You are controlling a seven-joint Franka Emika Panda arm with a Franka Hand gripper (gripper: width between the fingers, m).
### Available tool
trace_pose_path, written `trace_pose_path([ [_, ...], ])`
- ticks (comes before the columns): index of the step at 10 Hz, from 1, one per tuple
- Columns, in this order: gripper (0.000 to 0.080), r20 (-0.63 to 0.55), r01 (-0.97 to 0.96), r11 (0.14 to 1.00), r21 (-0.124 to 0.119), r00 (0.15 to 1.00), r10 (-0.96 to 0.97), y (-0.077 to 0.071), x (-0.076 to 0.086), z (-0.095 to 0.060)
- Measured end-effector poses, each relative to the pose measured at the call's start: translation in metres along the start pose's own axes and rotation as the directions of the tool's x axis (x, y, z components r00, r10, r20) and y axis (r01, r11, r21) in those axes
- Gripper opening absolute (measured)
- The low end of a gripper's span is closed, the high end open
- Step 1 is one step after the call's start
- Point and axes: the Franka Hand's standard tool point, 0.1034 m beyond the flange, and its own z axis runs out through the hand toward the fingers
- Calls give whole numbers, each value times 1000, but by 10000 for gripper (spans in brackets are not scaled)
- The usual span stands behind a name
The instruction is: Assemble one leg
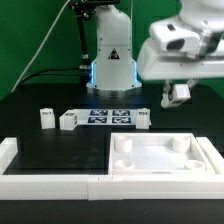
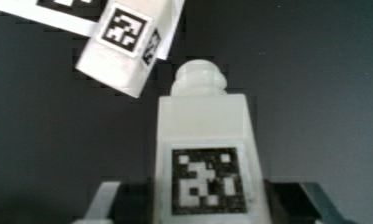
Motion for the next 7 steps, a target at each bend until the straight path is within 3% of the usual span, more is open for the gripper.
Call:
trace_pose_path([
  [2,290,-145,-13,1000,9,989,14,7,21,-18],
  [3,290,-290,-11,1000,19,957,16,8,43,-29],
  [4,290,-347,-17,999,28,938,26,13,53,-33],
  [5,290,-364,-26,999,33,931,36,17,63,-38],
  [7,290,-387,-25,999,33,921,36,36,99,-51],
])
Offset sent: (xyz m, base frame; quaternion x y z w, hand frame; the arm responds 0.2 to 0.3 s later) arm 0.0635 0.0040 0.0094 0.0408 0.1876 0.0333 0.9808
